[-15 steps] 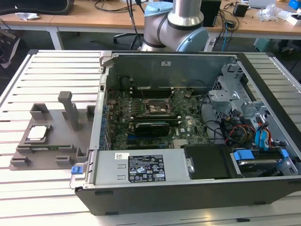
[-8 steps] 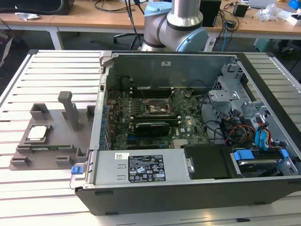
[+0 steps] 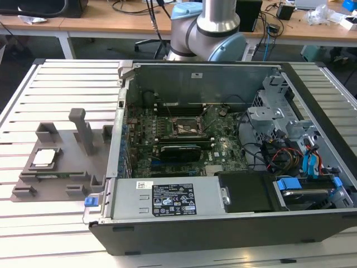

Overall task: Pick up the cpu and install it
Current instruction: 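Reach for the cpu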

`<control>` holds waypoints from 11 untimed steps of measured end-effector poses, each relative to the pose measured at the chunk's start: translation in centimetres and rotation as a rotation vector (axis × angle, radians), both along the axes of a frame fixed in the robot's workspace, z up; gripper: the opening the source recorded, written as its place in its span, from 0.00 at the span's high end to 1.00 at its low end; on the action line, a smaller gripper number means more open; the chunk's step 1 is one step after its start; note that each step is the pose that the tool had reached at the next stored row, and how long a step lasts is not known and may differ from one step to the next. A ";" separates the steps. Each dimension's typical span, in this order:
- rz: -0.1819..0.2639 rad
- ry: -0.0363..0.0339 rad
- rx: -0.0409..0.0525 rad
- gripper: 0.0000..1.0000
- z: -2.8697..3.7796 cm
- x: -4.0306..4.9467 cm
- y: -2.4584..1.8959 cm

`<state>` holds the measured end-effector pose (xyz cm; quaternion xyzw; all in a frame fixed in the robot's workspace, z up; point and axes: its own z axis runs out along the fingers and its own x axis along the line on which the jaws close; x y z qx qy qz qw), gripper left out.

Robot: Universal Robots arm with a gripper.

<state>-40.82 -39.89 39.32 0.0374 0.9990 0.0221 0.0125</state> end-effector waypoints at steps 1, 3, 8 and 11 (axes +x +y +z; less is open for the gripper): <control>0.000 0.0000 0.0000 0.89 0.00 -0.19 0.00; 0.000 0.0000 0.0000 0.89 0.00 -0.37 0.00; 0.000 -0.0001 0.0000 0.89 0.00 -0.48 0.00; 0.000 0.0000 0.0000 0.89 0.00 -0.50 0.01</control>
